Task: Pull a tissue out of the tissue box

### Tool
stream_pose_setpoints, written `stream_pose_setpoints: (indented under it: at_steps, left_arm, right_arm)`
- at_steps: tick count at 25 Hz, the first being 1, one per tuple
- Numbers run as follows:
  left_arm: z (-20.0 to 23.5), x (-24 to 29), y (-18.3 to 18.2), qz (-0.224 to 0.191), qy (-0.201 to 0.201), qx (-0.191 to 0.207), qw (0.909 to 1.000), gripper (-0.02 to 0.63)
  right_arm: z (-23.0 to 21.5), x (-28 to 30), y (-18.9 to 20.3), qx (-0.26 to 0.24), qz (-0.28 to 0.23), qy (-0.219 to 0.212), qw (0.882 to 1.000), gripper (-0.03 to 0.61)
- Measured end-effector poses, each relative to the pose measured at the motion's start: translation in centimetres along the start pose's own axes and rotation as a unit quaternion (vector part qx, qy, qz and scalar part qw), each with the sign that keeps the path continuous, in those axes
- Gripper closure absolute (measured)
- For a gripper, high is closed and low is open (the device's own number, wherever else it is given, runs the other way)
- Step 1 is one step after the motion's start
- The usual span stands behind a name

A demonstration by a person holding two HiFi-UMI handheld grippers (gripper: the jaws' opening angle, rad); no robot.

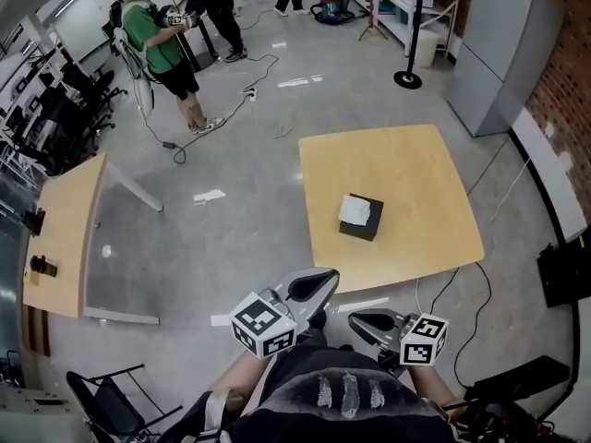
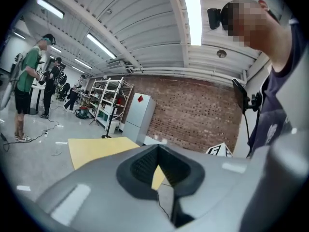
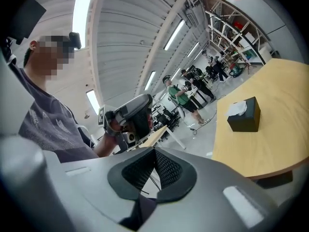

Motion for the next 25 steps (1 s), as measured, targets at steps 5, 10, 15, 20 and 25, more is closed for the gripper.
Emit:
stream_pose_setpoints:
  at_steps: [5, 10, 15, 20, 25]
  left_arm:
    - [3.9, -0.2, -0.3, 0.004, -0.002, -0.020, 0.9998, 0.612]
    - [9.2, -0.5, -1.9, -0.013, -0.003, -0.022, 0.9997, 0.612]
    - [13.3, 1.1, -1.9, -0.018, 0.011, -0.041, 0.9989, 0.612]
    - [16.3, 3.5, -1.6, -0.013, 0.032, -0.045, 0.9984, 0.612]
    - [17.1, 4.1, -2.2, -0.005, 0.044, -0.052, 0.9977, 0.612]
  right_arm:
    - [-1.0, 2.3, -1.0, -0.010, 0.019, 0.023, 0.999, 0.580]
    - [-3.5, 5.9, -3.3, -0.023, 0.018, 0.051, 0.998, 0.580]
    - [-5.7, 8.0, -4.9, -0.034, 0.029, 0.081, 0.996, 0.580]
    - [-7.7, 9.0, -5.8, -0.044, 0.037, 0.108, 0.992, 0.580]
    - [-7.4, 8.9, -6.7, -0.034, 0.027, 0.132, 0.990, 0.580]
Point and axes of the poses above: the fingertips, and each gripper's own axes: x forward along the fingers, z to its left, y out of its underside, the point moved 5 cm from there along -x, backward along the fingers, and after that the axes turned 7 degrees about -z, right-handed, at the moved point
